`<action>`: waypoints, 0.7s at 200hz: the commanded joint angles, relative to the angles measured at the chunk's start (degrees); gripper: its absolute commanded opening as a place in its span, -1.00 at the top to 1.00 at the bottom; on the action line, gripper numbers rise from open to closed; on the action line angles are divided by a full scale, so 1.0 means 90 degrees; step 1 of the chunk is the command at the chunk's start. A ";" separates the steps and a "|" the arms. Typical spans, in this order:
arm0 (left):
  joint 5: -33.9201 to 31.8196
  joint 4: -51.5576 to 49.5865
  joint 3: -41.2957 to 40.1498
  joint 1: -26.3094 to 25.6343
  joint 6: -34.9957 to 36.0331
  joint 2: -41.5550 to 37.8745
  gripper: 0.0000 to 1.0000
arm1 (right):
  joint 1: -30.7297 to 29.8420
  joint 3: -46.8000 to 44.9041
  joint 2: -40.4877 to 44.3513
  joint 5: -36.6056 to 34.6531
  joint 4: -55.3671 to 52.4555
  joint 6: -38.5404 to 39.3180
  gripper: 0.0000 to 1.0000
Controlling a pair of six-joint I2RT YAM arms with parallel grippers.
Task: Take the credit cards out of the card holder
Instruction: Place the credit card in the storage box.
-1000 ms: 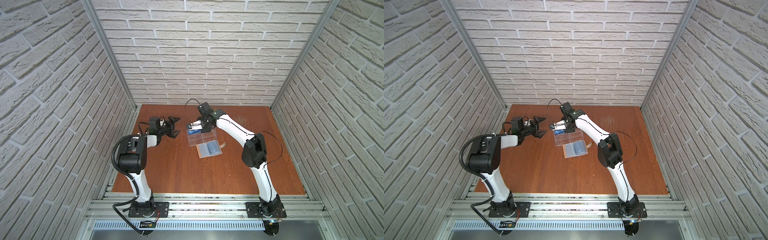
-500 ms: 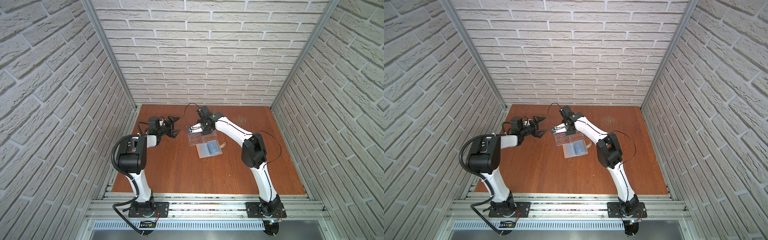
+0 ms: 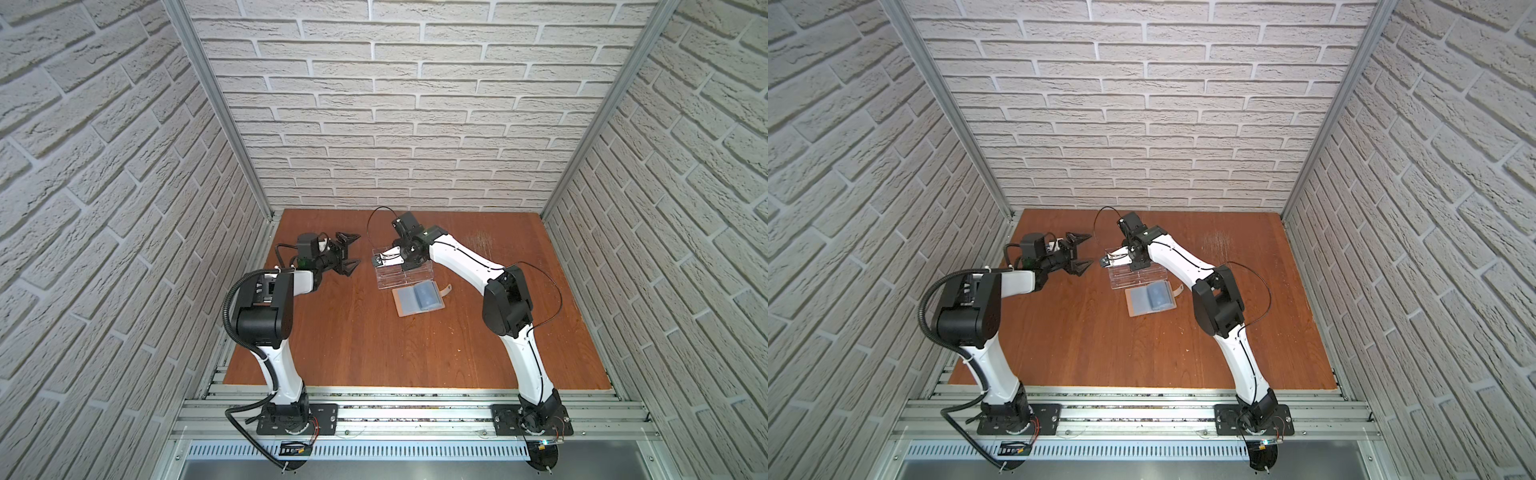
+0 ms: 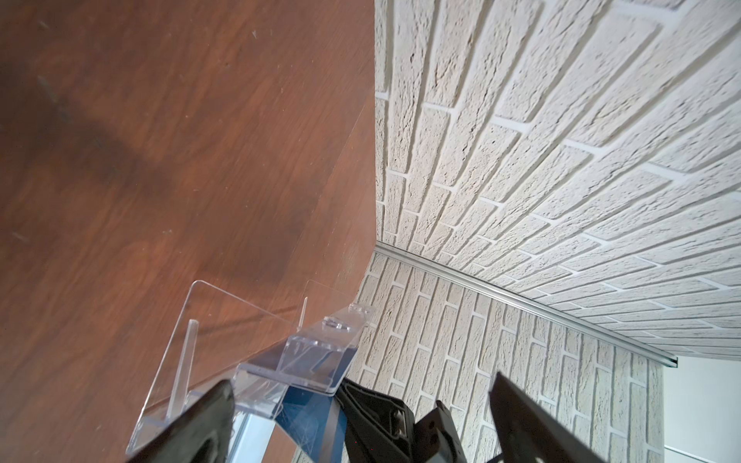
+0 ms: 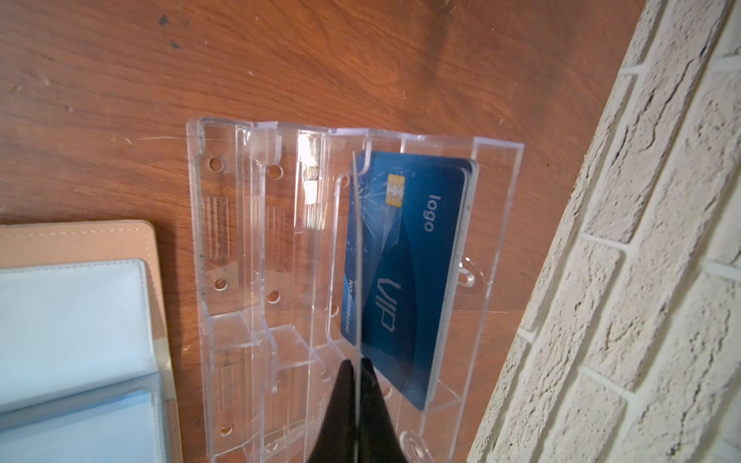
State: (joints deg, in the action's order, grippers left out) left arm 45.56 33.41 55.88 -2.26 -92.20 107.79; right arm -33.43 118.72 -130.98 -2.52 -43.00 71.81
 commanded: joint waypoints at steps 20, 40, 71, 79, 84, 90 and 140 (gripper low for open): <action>0.0125 0.0312 -0.0032 0.0007 0.0106 -0.0011 -0.96 | -0.0007 0.0154 0.0210 0.0155 0.0108 -0.0147 0.89; 0.0123 0.0281 -0.0027 0.0007 0.0142 -0.0014 -0.96 | 0.0049 0.0242 0.0205 0.0238 0.0043 -0.0246 0.89; 0.0123 0.0245 -0.0017 -0.0003 0.0174 0.0015 -0.96 | 0.0090 0.0281 0.0203 0.0185 0.0033 -0.0278 0.89; 0.0114 0.0243 -0.0007 -0.0012 0.0171 0.0023 -0.96 | 0.0101 0.0304 0.0198 0.0220 0.0006 -0.0316 0.89; 0.0114 0.0243 0.0002 -0.0011 0.0171 0.0026 -0.96 | 0.0111 0.0305 0.0207 0.0238 0.0003 -0.0339 0.89; 0.0115 0.0234 0.0010 -0.0024 0.0176 0.0030 -0.96 | 0.0109 0.0312 0.0218 0.0250 -0.0005 -0.0350 0.89; 0.0123 0.0233 0.0002 -0.0040 0.0176 0.0015 -0.96 | 0.0131 0.0528 0.0036 0.0027 -0.0124 -0.0361 0.89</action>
State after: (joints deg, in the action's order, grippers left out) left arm 45.56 33.30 55.88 -2.33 -91.68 107.79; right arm -32.51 120.86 -130.98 -1.74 -43.72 69.63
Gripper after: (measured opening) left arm 0.982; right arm 0.056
